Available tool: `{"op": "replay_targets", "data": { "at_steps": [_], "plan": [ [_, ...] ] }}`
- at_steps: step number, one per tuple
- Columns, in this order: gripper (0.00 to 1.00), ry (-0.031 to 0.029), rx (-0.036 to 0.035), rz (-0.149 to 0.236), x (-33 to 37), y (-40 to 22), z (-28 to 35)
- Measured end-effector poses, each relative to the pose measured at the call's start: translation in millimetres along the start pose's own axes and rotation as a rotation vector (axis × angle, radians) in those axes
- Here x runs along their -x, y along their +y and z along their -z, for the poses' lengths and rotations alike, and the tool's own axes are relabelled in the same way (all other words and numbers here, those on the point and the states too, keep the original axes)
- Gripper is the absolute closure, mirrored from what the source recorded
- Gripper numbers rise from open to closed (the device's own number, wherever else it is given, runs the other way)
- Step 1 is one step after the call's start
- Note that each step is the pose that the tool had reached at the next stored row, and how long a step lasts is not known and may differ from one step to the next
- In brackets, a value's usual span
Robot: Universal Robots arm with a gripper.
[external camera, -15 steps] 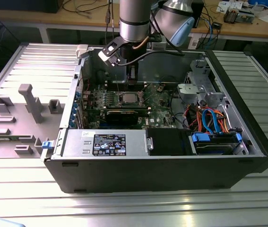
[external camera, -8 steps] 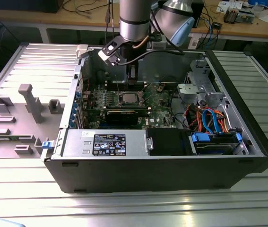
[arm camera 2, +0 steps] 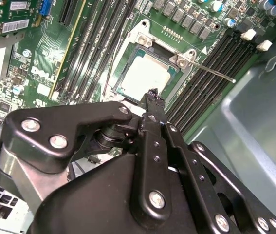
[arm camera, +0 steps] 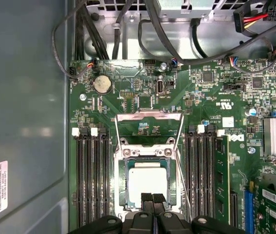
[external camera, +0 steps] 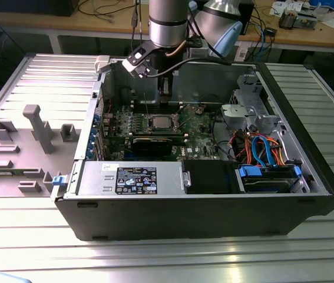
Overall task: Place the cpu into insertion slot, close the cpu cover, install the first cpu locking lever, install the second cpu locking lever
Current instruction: 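Close the cpu cover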
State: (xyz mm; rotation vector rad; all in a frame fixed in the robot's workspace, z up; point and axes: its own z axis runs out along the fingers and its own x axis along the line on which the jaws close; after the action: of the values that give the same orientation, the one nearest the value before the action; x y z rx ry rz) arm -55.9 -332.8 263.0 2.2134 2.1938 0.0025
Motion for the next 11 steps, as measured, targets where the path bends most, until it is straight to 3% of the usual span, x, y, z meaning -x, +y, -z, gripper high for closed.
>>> {"op": "replay_targets", "data": {
  "at_steps": [11],
  "plan": [
    [0.89,0.0001,0.0,0.0,0.0,0.0,2.1]
  ]
}}
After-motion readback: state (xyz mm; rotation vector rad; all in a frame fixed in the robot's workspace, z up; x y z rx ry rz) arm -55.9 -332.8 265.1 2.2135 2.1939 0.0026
